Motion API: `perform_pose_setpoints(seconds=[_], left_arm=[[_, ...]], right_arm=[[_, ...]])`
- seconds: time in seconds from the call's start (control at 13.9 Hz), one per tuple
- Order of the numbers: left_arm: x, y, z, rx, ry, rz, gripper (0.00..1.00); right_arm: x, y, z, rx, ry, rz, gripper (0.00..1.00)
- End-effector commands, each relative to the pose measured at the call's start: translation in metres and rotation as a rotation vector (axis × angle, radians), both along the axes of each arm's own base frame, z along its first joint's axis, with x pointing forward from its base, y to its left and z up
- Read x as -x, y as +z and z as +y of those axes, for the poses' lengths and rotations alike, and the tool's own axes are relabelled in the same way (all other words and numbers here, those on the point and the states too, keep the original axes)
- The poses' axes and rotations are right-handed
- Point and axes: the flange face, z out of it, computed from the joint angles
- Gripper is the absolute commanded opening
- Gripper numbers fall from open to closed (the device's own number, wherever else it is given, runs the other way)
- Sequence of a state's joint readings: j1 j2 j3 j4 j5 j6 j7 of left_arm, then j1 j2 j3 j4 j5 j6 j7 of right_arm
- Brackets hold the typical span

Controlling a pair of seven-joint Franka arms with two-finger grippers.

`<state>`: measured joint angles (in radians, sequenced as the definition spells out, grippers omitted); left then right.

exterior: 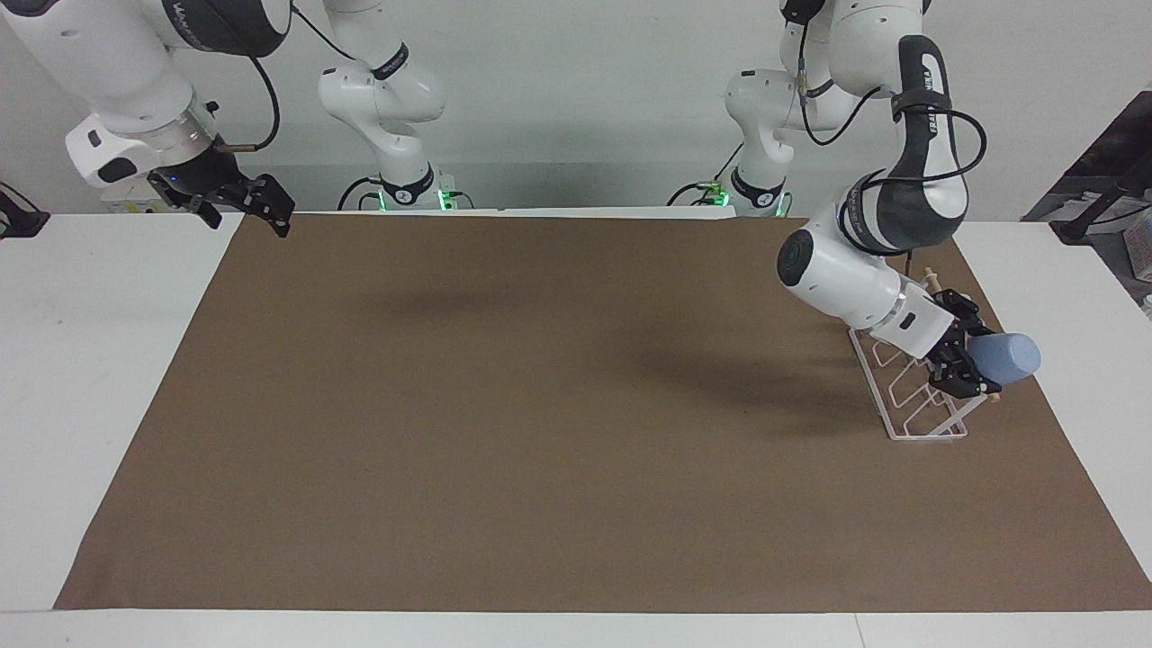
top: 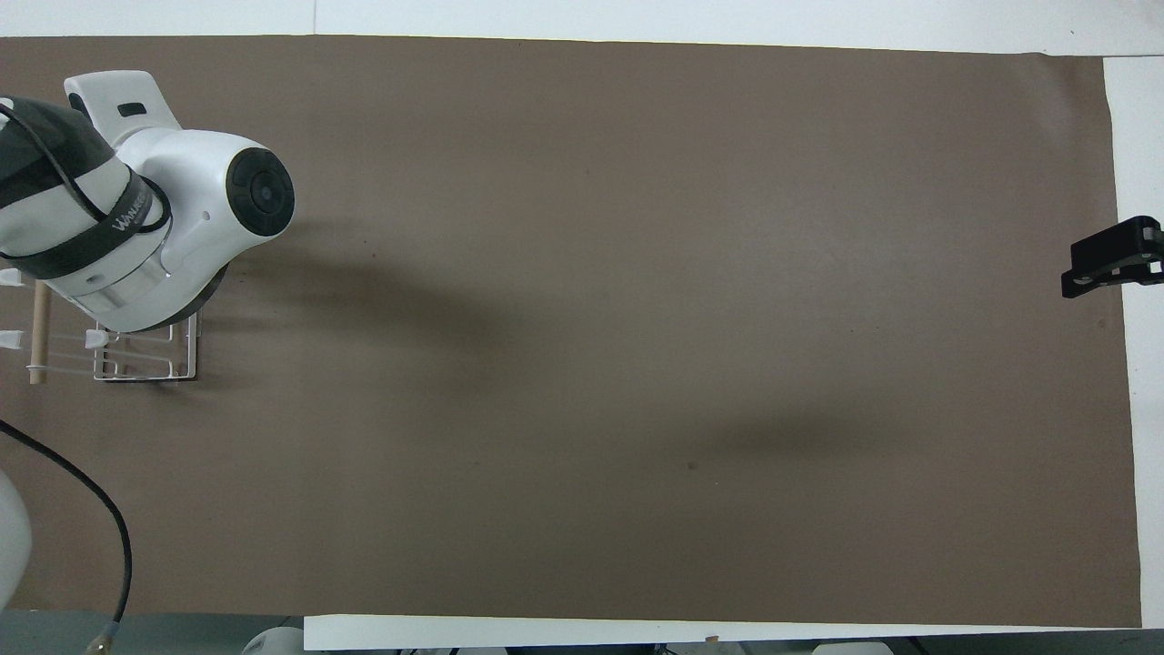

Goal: Hang cup on cup holder

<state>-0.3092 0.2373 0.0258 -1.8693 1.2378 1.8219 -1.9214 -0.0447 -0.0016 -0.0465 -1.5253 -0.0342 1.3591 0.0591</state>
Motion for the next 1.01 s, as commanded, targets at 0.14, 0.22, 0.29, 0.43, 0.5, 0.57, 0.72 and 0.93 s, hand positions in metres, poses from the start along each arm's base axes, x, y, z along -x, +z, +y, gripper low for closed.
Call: perform_pose_setpoints(seconds=[0.14,0.22,0.29,0.43,0.5,0.57,0.72,0.93], left_arm=[[0.013,-0.012,0.001,-0.015,0.029,-0.021,0.41],[0.016,-0.015,0.002,-0.016,0.03,-0.013,0.41],[0.018,-0.018,0.002,-0.013,0.034,-0.016,0.41],[0.019,-0.02,0.0,0.003,0.036,-0.036,0.41],[0.019,-0.02,0.0,0.017,0.045,-0.04,0.41],[0.018,-0.02,-0.001,0.027,0.046,-0.047,0.41],[0.016,-0.021,-0.003,0.049,0.034,-0.062,0.41],[0.014,-0.041,0.001,0.049,0.056,-0.062,0.41]], right_arm=[[0.004,0.005,-0.001,0.011,0.011,0.004,1.0],[0.004,0.005,-0.001,0.011,0.011,0.006,1.0],[0.004,0.004,-0.002,0.01,0.009,0.009,1.0],[0.005,0.004,-0.001,0.01,0.012,0.009,1.0],[0.005,0.004,-0.001,0.01,0.012,0.01,1.0],[0.005,0.004,-0.001,0.01,0.012,0.009,1.0],[0.005,0.004,-0.002,0.01,0.011,0.009,1.0],[0.005,0.004,-0.002,0.01,0.011,0.009,1.0]])
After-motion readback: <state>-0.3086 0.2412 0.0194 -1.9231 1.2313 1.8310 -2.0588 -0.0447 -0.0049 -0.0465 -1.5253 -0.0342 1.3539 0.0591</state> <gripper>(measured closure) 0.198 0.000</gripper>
